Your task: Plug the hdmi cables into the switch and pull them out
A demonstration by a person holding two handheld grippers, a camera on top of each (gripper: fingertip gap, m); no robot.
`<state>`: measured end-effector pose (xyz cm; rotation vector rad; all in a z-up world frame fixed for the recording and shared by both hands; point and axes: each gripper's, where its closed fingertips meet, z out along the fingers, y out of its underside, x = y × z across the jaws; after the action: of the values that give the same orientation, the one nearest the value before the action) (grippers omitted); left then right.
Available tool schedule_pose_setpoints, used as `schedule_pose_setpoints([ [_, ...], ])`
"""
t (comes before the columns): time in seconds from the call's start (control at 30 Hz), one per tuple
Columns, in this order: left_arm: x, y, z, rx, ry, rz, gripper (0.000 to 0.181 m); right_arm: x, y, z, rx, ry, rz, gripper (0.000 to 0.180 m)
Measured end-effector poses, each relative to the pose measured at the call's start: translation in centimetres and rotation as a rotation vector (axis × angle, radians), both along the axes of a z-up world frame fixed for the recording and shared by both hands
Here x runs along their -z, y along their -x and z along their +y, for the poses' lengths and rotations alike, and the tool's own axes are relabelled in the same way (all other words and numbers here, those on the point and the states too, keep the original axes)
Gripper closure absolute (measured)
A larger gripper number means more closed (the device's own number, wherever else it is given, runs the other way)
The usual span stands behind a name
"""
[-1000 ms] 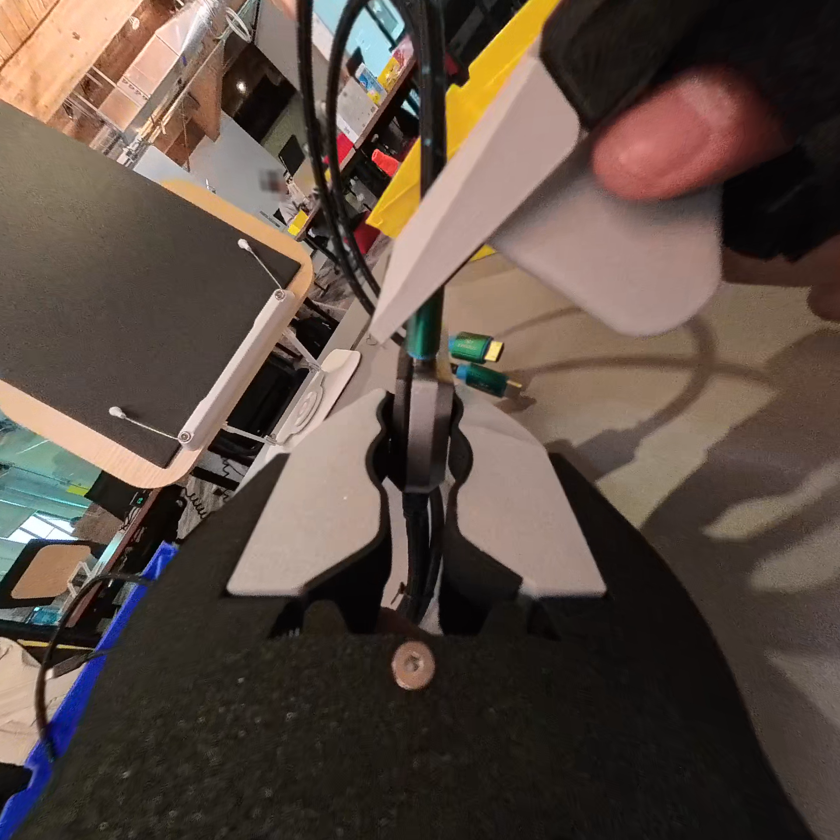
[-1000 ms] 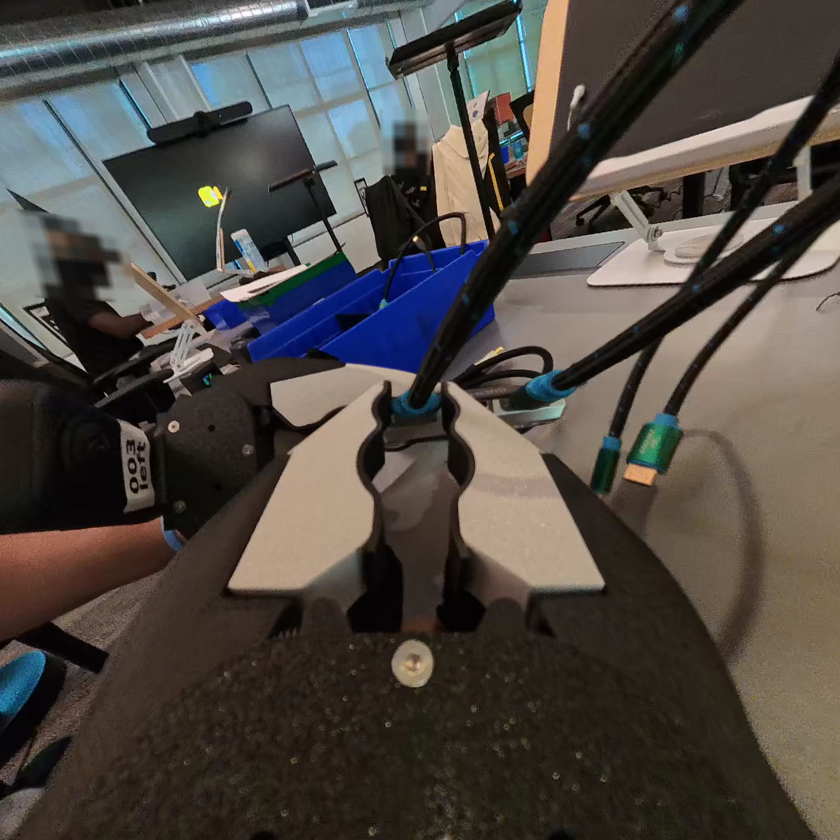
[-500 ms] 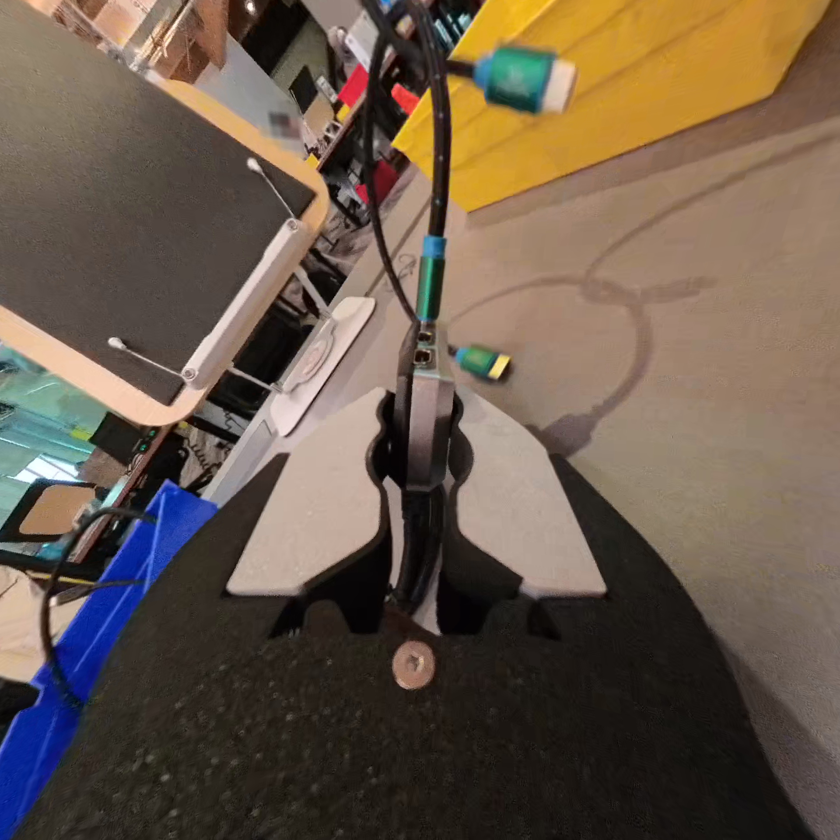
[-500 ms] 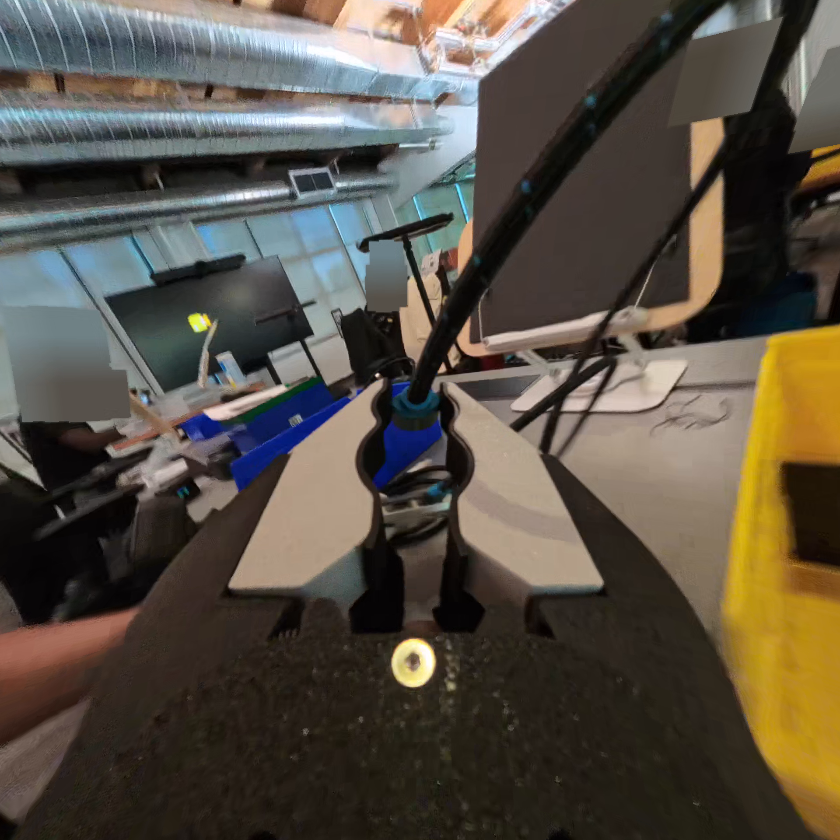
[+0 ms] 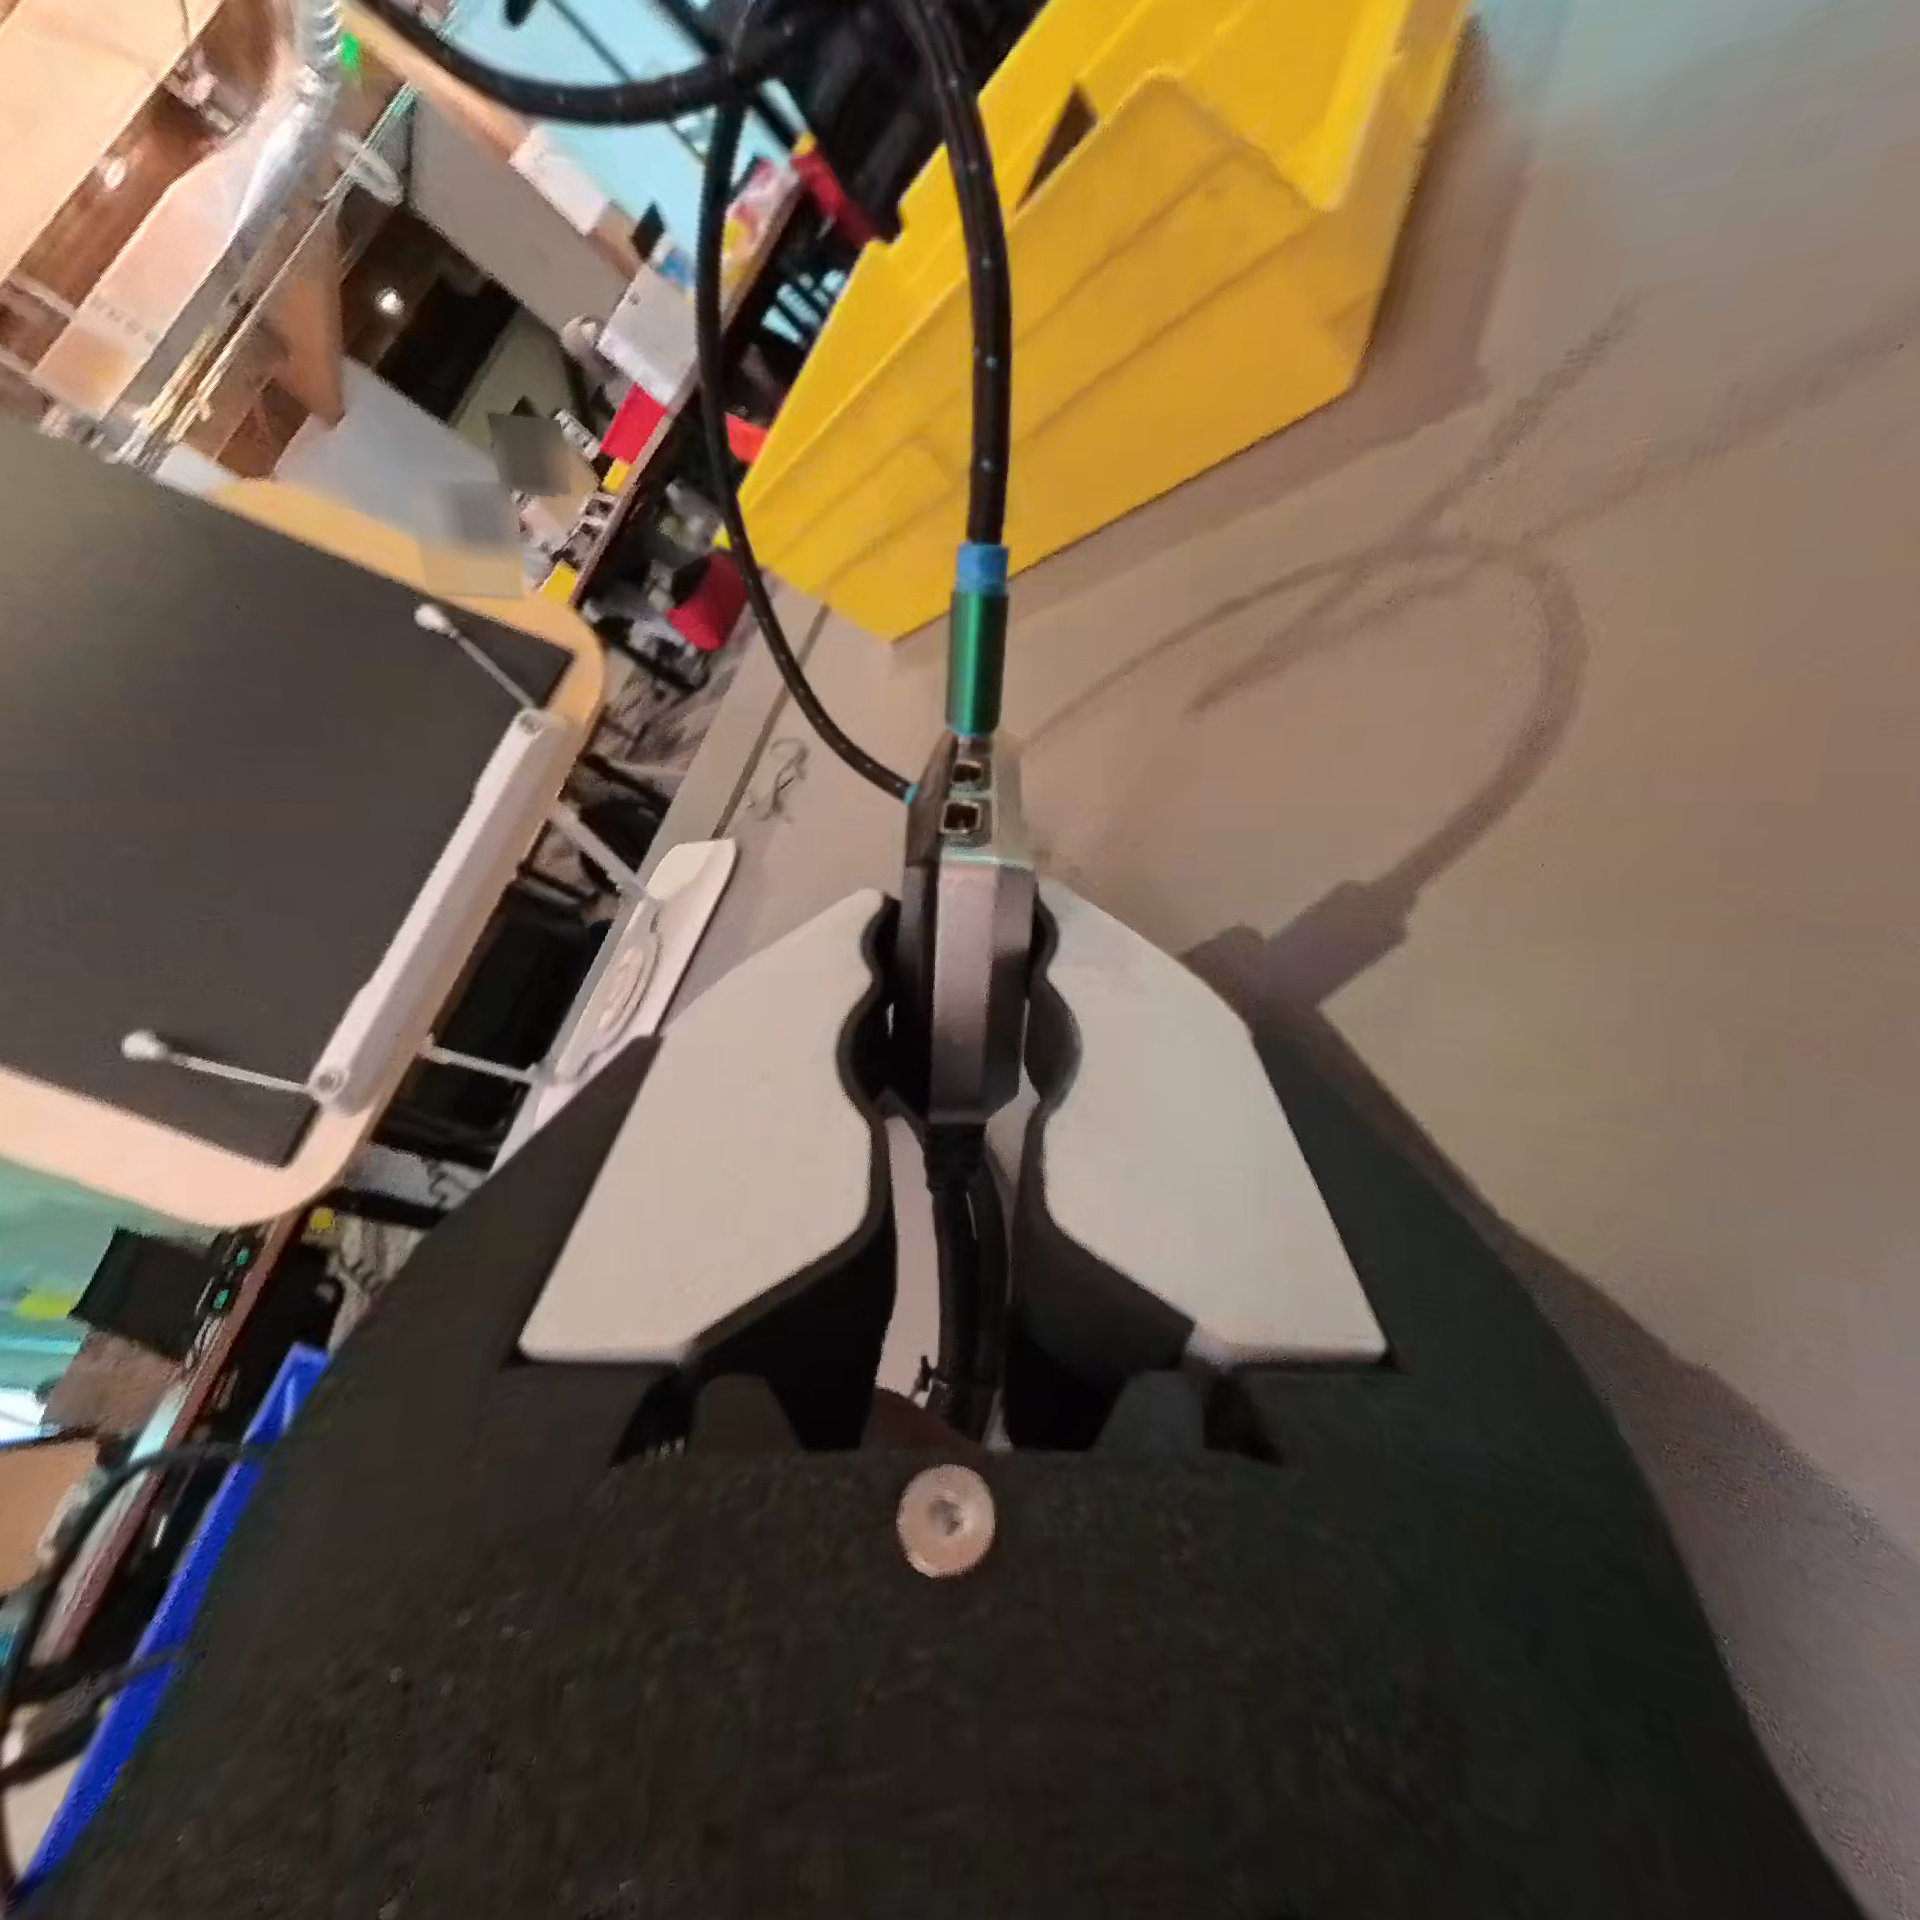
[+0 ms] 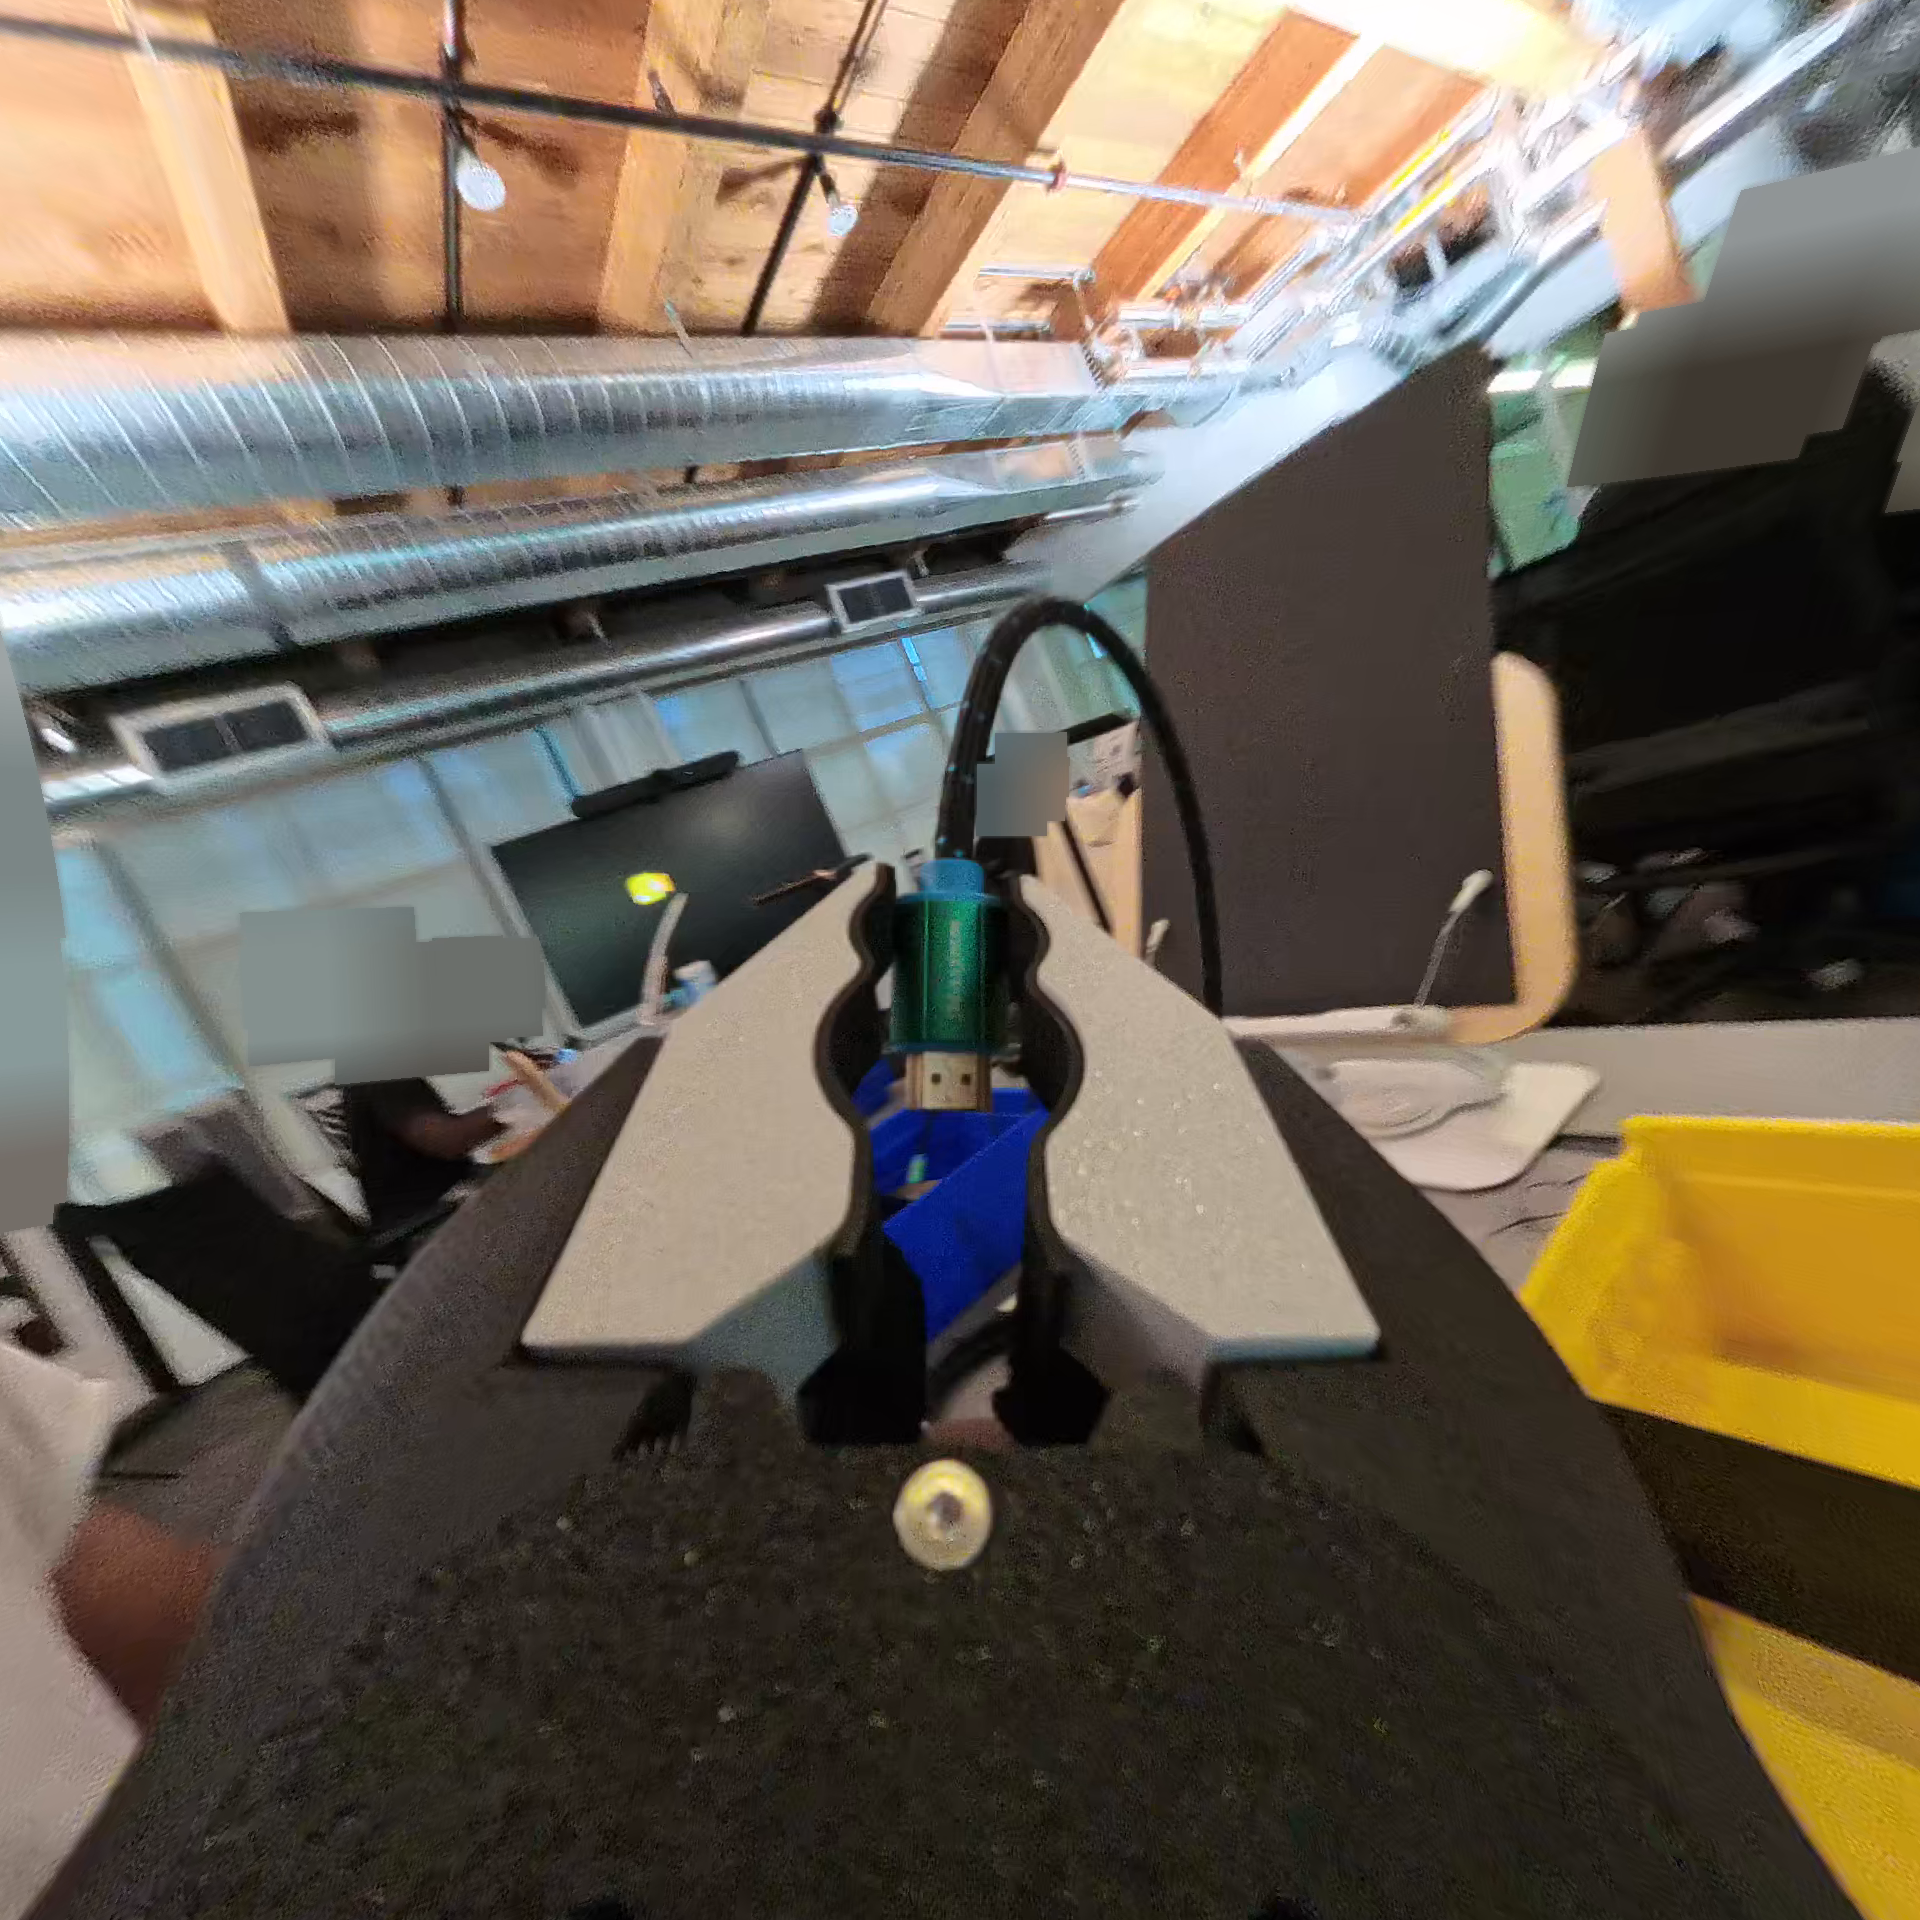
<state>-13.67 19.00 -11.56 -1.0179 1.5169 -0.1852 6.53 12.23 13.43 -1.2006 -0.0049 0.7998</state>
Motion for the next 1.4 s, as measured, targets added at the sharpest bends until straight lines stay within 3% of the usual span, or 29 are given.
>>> schedule_pose_setpoints([
  [0.2,0.3,-1.7,-3.1,0.130,-0.001,0.035,0.159,5.6,7.9,6.5,-0.303,0.281,-0.185,0.159],
  [0.27,0.4,-1.7,-3.3,0.134,0.001,0.036,0.159,4.6,8.9,7.4,-0.328,0.246,-0.201,0.160],
  [0.33,0.6,-1.6,-3.4,0.138,0.003,0.039,0.160,1.4,8.5,7.2,-0.320,0.121,-0.159,0.160],
  [0.47,0.3,-1.4,-2.9,0.115,0.027,0.018,0.159,-3.5,4.6,5.3,-0.244,-0.031,-0.034,0.160],
  [0.6,-0.4,-0.6,-0.8,0.032,0.066,-0.029,0.159,-3.2,-0.8,3.4,-0.056,0.015,-0.116,0.160],
  [0.7,-1.2,-0.1,0.4,-0.003,0.129,-0.089,0.159,-0.2,-4.5,2.9,0.120,0.140,-0.297,0.160],
  [0.83,-2.1,0.2,1.3,-0.023,0.214,-0.149,0.160,8.5,-6.7,2.9,0.213,0.390,-0.701,0.160],
  [0.9,-2.3,0.3,1.5,-0.027,0.241,-0.165,0.160,13.4,-6.5,2.3,0.166,0.493,-0.875,0.160],
  [1.0,-2.2,0.3,1.6,-0.027,0.256,-0.164,0.160,20.3,-5.3,1.8,0.023,0.664,-0.959,0.160],
  [1.1,-1.8,0.1,1.4,-0.023,0.251,-0.144,0.159,24.5,-5.2,2.2,-0.015,0.805,-0.954,0.159],
  [1.23,-1.3,-0.1,1.1,-0.020,0.239,-0.109,0.159,27.0,-3.8,2.8,-0.116,0.972,-0.778,0.139],
  [1.3,-1.2,-0.1,1.1,-0.023,0.233,-0.098,0.160,27.0,-2.8,2.9,-0.178,1.018,-0.655,0.130],
  [1.4,-1.4,0.0,1.2,-0.024,0.236,-0.106,0.160,24.0,-2.4,3.5,-0.177,0.936,-0.472,0.122],
])
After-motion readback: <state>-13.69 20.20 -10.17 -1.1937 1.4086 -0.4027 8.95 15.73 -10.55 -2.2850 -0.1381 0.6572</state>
